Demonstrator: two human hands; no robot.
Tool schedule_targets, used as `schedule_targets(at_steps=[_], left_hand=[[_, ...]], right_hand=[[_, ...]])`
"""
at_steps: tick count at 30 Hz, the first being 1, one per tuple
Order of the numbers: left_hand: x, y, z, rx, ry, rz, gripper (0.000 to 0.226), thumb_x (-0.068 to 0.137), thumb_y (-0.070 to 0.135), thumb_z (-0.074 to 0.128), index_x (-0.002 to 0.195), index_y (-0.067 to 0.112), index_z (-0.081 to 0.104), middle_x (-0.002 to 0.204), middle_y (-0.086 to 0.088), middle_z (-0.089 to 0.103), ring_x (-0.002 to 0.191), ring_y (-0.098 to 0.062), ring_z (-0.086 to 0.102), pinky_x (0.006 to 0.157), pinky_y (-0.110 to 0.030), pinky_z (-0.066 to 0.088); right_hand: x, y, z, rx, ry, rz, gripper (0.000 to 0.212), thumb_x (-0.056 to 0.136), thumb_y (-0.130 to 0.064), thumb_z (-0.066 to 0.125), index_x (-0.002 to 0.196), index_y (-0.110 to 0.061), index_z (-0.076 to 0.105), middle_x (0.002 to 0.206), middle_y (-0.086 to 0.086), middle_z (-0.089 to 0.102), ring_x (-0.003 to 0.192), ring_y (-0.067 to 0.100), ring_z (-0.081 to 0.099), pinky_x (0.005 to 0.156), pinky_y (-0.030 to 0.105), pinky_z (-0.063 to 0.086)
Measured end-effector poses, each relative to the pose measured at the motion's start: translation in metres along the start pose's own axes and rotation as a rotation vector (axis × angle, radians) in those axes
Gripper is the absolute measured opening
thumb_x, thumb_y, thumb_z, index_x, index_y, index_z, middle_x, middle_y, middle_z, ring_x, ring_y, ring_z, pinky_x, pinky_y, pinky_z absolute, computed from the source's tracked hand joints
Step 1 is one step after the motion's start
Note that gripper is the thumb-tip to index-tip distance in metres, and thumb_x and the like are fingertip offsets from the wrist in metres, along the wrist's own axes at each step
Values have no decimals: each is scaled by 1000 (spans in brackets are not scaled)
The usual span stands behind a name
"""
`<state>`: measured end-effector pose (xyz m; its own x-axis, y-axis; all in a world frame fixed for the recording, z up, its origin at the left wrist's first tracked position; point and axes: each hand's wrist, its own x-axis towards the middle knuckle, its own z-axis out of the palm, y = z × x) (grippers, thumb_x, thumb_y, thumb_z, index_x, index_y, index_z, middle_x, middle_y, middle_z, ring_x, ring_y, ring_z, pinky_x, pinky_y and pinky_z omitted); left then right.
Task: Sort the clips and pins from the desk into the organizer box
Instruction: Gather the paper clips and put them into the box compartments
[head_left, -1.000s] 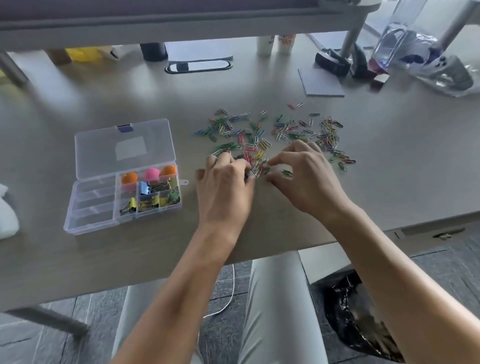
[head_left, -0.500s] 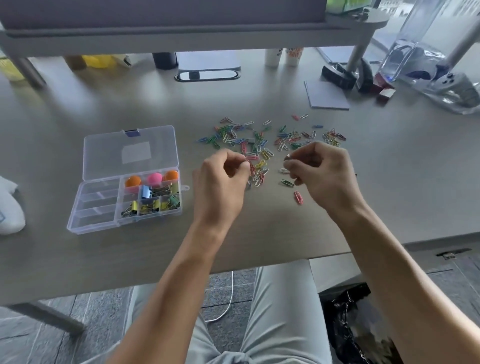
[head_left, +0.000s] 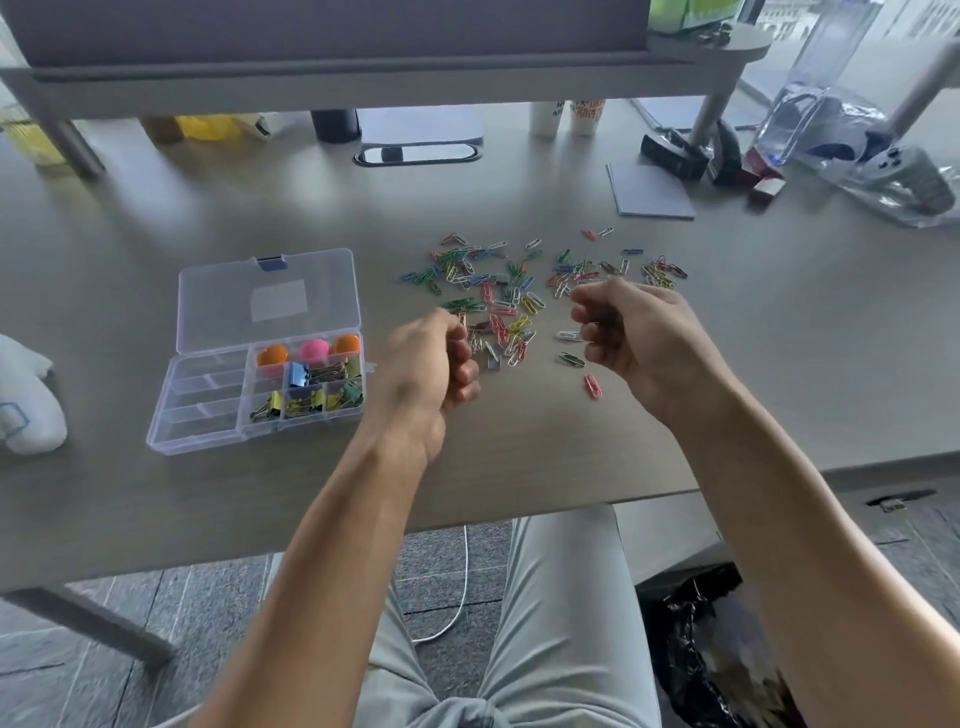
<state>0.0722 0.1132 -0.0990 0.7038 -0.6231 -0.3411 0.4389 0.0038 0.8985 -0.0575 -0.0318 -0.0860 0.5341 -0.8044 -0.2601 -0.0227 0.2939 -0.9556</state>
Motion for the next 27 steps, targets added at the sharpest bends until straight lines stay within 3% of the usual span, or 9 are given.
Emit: schedule_targets(at_steps=[3,5,9,15,19,21,23,27], left_hand=[[1,-8,-2,556,97,286,24,95,32,61,79,14,59,56,10,50,48,-11,43,50,-27,35],[-1,-14,-1,943,183,484,26,89,44,67,84,19,63,65,8,59,60,-16,55,56,-30,41],[-12,-19,11,1314,303,519,36,85,56,66,95,22,61,80,1,64,76,-26,62,61,-31,37],[-9,-27,18,1331,370,581,20,90,41,64,90,21,62,82,-2,72,78,-30,68,59,-30,37],[-7,-25,15,1327,328,558,16,90,35,62,91,19,63,85,-4,72,78,-30,67,61,-32,46],[-8,-21,14,1308,315,511,22,89,38,60,92,17,62,83,-3,70,78,-30,66,64,-33,50],[-9,-15,13,1282,297,471,30,90,43,54,93,14,61,83,-4,69,78,-31,65,69,-37,53],[-10,-8,9,1138,233,377,38,96,40,36,83,12,58,81,-8,65,77,-31,60,68,-39,46]], right_hand=[[1,1,-5,-284,101,-165,20,97,-15,62,86,-14,79,67,0,57,57,16,42,51,26,35],[-1,1,-7,-399,125,-243,20,97,-19,63,86,-19,79,68,7,47,60,21,34,50,27,28],[-6,2,-14,-466,122,-274,18,97,-24,64,87,-22,79,70,8,41,61,20,29,47,26,23],[-6,9,-14,-520,101,-308,17,97,-26,65,90,-18,79,70,6,51,49,12,34,43,19,29],[3,13,-8,-657,93,-366,16,96,-28,66,91,-20,78,61,-10,56,43,2,41,49,17,36],[7,14,-3,-793,92,-435,14,96,-25,66,92,-19,78,65,-12,61,48,1,51,50,15,42],[10,15,2,-945,75,-499,13,94,-24,67,95,-20,79,75,-10,67,63,8,63,65,23,53],[14,13,12,-1138,-15,-591,14,92,-26,67,101,-23,77,79,-10,68,75,16,64,78,34,54]])
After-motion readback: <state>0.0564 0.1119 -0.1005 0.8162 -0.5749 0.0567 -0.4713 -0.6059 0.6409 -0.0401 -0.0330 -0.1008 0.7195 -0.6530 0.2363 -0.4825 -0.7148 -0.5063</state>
